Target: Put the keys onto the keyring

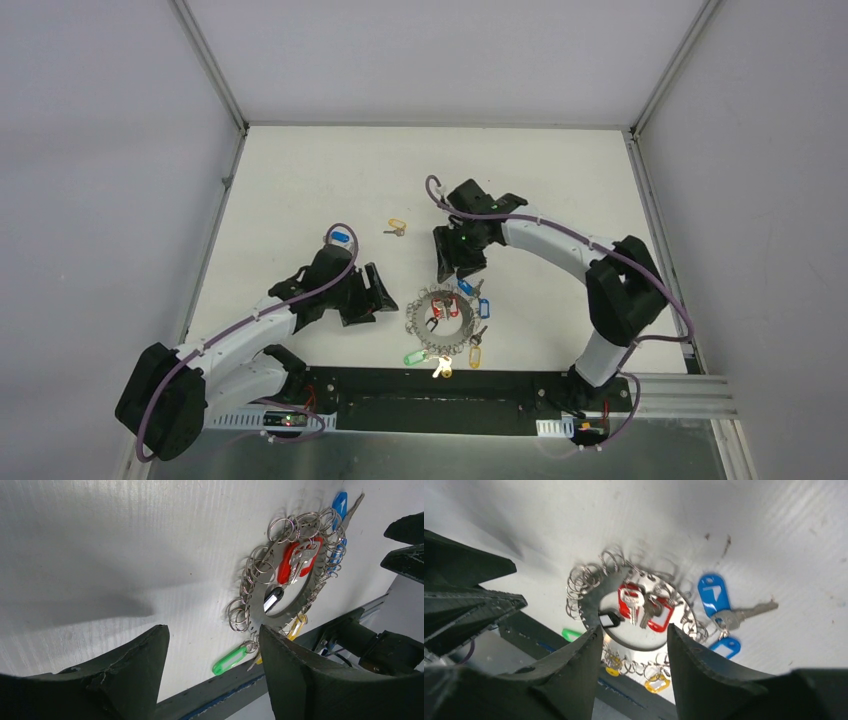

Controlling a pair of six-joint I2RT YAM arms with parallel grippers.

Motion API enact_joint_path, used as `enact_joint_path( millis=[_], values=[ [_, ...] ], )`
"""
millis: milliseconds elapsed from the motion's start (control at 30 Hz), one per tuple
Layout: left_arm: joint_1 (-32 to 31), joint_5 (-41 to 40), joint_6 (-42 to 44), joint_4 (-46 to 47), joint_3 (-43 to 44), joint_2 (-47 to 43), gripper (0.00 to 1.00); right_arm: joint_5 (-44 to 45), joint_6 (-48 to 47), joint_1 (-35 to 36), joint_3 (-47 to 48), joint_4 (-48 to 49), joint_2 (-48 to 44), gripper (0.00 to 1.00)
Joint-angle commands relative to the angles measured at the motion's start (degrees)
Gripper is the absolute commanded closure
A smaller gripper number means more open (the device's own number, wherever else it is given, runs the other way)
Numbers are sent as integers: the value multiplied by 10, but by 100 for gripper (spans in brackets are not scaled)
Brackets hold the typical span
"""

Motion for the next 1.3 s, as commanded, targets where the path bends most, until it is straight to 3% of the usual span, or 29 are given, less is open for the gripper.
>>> enact_joint_path(
  millis=[0, 267, 533, 1100, 1267],
  values=[
    [-3, 9, -42, 1, 28, 5, 33, 82, -14, 45, 95, -48, 43, 51],
    [-3, -17, -35, -66, 50, -18, 33, 163, -25, 123, 215, -102, 156, 67],
    [-3, -18, -45, -81, 35, -38, 33, 244, -26, 160, 258, -131, 212, 68],
    [-3, -24, -50, -85, 16, -48, 33, 233, -31, 169, 260, -125, 223, 100],
    [-3, -25, -45, -87, 21, -49, 33, 228, -36, 170, 262, -131, 209, 100]
  ],
)
